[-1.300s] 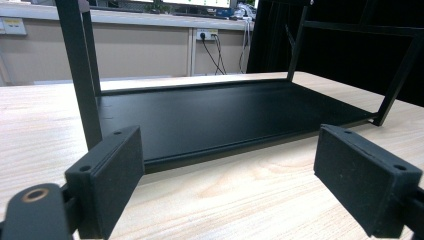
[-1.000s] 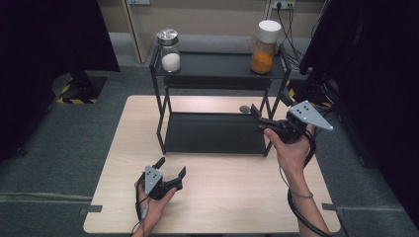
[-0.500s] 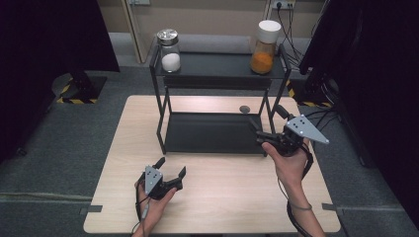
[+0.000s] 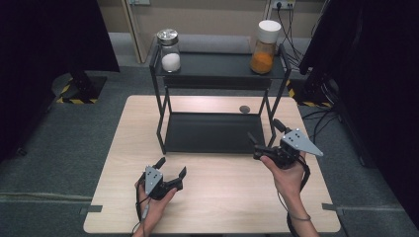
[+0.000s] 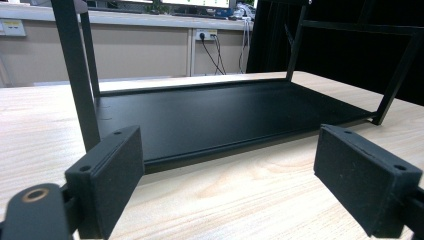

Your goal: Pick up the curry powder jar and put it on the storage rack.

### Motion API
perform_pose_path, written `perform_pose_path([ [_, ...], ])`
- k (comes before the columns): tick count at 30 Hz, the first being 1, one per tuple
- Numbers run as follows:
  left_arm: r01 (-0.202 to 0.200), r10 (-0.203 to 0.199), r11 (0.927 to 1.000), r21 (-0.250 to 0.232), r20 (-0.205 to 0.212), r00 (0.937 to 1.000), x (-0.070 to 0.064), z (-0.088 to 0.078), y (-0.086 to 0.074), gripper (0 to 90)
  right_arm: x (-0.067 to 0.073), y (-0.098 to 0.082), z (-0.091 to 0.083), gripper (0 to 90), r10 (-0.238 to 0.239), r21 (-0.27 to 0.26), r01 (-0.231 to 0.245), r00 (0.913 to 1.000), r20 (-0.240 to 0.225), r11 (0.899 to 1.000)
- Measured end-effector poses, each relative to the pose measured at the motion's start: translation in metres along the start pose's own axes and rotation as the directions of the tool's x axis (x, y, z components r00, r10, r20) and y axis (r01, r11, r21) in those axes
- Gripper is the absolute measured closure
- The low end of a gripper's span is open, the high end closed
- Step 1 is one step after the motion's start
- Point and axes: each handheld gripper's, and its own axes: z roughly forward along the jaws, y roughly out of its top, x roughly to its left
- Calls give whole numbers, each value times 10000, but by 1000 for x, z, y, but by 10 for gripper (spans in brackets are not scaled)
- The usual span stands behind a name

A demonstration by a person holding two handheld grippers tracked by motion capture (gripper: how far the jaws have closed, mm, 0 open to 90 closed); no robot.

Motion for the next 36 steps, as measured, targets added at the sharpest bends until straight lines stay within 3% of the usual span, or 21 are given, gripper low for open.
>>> perform_pose_path([
  [16,-13,13,10000,-13,-3,10000,0,0,0,122,1,-29,-5,7,157,481,-151,9998,-113,9987],
  [36,-25,25,10000,-24,-11,10000,0,0,0,122,-3,-58,-14,7,449,977,-455,9990,83,9942],
])
